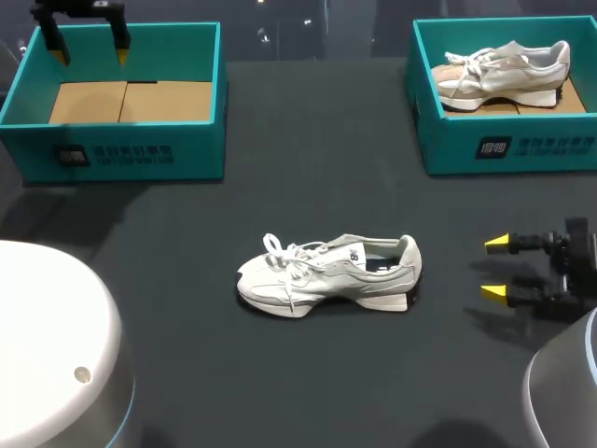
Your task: Take the shoe out of the shoebox, open the shoe tongue, remove and reinsert the insole, then place the shoe into the shoebox
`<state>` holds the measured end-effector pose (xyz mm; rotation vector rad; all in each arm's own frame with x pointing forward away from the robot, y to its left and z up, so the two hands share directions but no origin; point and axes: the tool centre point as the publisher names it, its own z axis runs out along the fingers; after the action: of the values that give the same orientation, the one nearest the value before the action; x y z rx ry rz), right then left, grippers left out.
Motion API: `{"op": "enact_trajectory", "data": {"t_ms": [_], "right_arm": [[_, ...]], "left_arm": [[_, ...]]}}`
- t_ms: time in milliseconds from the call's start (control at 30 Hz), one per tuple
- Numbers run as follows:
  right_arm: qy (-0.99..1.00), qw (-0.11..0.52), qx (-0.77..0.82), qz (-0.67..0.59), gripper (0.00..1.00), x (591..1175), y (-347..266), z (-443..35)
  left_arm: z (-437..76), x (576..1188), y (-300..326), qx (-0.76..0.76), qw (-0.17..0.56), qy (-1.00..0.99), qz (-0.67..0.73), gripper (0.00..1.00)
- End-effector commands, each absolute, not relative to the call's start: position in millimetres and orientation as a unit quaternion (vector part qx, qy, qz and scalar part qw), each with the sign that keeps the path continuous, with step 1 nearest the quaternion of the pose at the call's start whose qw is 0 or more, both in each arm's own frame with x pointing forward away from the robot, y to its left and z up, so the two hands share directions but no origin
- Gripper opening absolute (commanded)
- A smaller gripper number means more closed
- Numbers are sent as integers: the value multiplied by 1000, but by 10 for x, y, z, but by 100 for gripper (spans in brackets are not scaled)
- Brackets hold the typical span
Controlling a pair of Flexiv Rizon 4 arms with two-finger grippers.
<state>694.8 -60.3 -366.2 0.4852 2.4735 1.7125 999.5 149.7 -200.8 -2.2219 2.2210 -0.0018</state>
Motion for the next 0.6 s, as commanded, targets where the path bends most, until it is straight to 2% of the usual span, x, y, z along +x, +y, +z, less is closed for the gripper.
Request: {"op": "enact_trajectory", "data": {"t_ms": [33,600], "right_arm": [[811,53,154,561,100,6982,-561,-3676],[813,45,125,567,100,7139,-235,-3823]], "left_arm": [[-2002,9997,1498,-707,0,707,0,100],[-2002,9997,1498,-707,0,707,0,100]]}}
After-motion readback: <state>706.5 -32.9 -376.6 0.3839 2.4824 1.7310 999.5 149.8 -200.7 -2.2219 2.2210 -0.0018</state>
